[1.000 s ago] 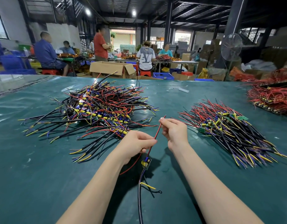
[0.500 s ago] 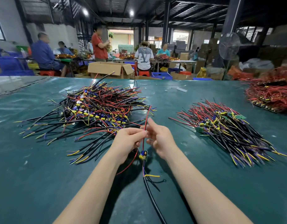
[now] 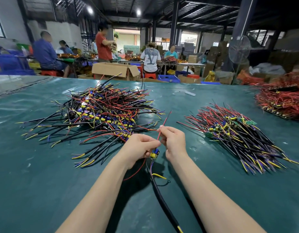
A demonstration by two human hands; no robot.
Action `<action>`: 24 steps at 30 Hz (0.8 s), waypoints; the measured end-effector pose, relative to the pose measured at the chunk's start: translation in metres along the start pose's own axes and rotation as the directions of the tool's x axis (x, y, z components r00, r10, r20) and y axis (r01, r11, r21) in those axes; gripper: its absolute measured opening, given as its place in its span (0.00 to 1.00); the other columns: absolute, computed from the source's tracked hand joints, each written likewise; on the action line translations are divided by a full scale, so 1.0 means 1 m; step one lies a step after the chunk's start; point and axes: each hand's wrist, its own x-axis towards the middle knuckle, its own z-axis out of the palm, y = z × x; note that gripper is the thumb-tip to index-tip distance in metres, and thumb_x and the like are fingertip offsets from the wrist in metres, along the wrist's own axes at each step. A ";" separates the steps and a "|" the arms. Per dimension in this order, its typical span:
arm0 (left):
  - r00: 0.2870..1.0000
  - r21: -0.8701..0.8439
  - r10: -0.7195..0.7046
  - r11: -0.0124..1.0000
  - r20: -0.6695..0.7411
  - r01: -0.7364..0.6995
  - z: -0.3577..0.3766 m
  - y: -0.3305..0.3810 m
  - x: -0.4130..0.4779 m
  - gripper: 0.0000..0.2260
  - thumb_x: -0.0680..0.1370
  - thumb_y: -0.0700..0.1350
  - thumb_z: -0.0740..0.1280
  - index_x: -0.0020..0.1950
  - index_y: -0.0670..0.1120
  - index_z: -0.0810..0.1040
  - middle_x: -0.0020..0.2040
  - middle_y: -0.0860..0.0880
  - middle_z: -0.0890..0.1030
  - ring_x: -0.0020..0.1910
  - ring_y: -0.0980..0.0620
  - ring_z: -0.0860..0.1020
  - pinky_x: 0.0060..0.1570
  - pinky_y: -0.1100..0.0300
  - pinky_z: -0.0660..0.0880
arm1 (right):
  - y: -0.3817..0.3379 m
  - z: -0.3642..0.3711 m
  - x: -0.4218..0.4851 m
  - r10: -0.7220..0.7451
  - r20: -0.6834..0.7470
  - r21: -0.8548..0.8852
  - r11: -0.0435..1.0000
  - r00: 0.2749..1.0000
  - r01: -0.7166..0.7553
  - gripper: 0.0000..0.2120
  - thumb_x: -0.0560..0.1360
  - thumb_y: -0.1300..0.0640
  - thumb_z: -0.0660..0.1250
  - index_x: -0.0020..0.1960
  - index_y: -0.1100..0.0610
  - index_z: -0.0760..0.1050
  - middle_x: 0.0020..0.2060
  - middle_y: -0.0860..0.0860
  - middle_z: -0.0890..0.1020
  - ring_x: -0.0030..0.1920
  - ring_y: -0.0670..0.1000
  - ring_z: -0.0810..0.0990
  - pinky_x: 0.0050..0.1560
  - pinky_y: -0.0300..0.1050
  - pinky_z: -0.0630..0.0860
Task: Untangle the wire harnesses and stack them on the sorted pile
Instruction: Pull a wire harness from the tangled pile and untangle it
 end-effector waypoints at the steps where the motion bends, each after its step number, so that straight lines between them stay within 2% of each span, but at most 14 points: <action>1: 1.000 -0.002 0.007 1.000 0.007 -0.007 0.004 0.000 0.000 0.07 0.74 0.37 0.68 0.36 0.43 0.79 0.23 0.54 0.72 0.23 0.59 0.67 0.29 0.69 0.68 | -0.001 -0.004 0.002 -0.012 -0.019 0.018 1.000 1.000 0.013 0.16 0.75 0.66 0.64 0.28 0.59 0.75 0.19 0.47 0.66 0.24 0.44 0.61 0.23 0.31 0.60; 5: 0.999 -0.018 -0.001 1.000 0.042 0.002 0.007 0.005 -0.002 0.06 0.74 0.35 0.68 0.37 0.42 0.79 0.27 0.49 0.71 0.27 0.56 0.68 0.33 0.65 0.67 | -0.004 -0.008 0.007 -0.035 -0.026 0.038 0.999 0.999 0.036 0.16 0.75 0.66 0.64 0.28 0.60 0.75 0.17 0.44 0.66 0.21 0.41 0.61 0.22 0.31 0.59; 8: 1.000 -0.025 -0.011 1.000 0.028 0.012 -0.002 0.003 -0.003 0.08 0.74 0.34 0.67 0.35 0.42 0.78 0.27 0.50 0.72 0.28 0.55 0.67 0.33 0.64 0.65 | 0.002 0.002 0.006 0.008 -0.006 0.059 0.998 1.000 -0.008 0.16 0.74 0.67 0.64 0.28 0.60 0.75 0.16 0.44 0.66 0.19 0.40 0.61 0.21 0.30 0.58; 11: 1.000 -0.066 -0.016 0.998 0.009 0.017 0.002 -0.002 -0.003 0.06 0.75 0.36 0.66 0.38 0.42 0.78 0.26 0.51 0.75 0.25 0.58 0.69 0.31 0.67 0.66 | 0.005 -0.001 0.007 0.025 -0.025 0.114 0.993 0.999 -0.022 0.16 0.75 0.66 0.63 0.29 0.60 0.75 0.16 0.45 0.67 0.19 0.41 0.63 0.21 0.30 0.60; 14: 0.998 -0.098 -0.014 0.995 0.068 0.021 0.006 0.002 -0.001 0.08 0.77 0.40 0.64 0.40 0.43 0.79 0.27 0.53 0.75 0.24 0.61 0.70 0.28 0.71 0.67 | 0.004 -0.007 0.012 -0.017 -0.059 0.119 0.993 0.998 0.024 0.16 0.76 0.65 0.63 0.30 0.60 0.75 0.16 0.44 0.68 0.19 0.40 0.64 0.21 0.31 0.60; 17: 0.993 0.055 -0.023 0.998 0.118 0.017 -0.001 0.005 -0.002 0.03 0.75 0.39 0.68 0.42 0.46 0.79 0.31 0.54 0.78 0.29 0.61 0.74 0.30 0.70 0.72 | 0.004 -0.008 0.013 -0.026 -0.086 0.119 0.992 0.996 0.036 0.16 0.76 0.65 0.64 0.30 0.59 0.76 0.18 0.45 0.71 0.20 0.40 0.65 0.22 0.31 0.61; 19: 0.993 0.116 -0.012 0.993 0.116 -0.001 -0.004 0.003 -0.002 0.05 0.73 0.37 0.70 0.41 0.47 0.79 0.33 0.53 0.80 0.32 0.61 0.77 0.32 0.70 0.73 | 0.005 -0.011 0.012 -0.002 -0.095 0.134 0.991 0.995 0.015 0.15 0.76 0.64 0.64 0.30 0.58 0.76 0.20 0.45 0.74 0.21 0.40 0.66 0.22 0.31 0.62; 21: 0.998 0.067 0.040 0.997 0.042 -0.043 -0.004 0.003 -0.003 0.06 0.73 0.36 0.69 0.40 0.46 0.79 0.33 0.54 0.81 0.31 0.61 0.77 0.31 0.69 0.74 | 0.004 -0.014 0.010 0.024 -0.083 0.085 0.996 0.996 -0.017 0.13 0.76 0.61 0.65 0.32 0.57 0.76 0.24 0.48 0.74 0.25 0.42 0.67 0.23 0.31 0.63; 24: 0.977 -0.113 0.096 0.986 -0.189 -0.119 -0.014 0.006 -0.002 0.06 0.74 0.35 0.68 0.41 0.44 0.78 0.35 0.51 0.79 0.31 0.59 0.77 0.31 0.68 0.76 | 0.003 -0.019 0.006 -0.033 -0.073 -0.179 0.984 0.997 0.019 0.14 0.75 0.57 0.66 0.31 0.55 0.72 0.26 0.50 0.71 0.28 0.47 0.66 0.26 0.34 0.63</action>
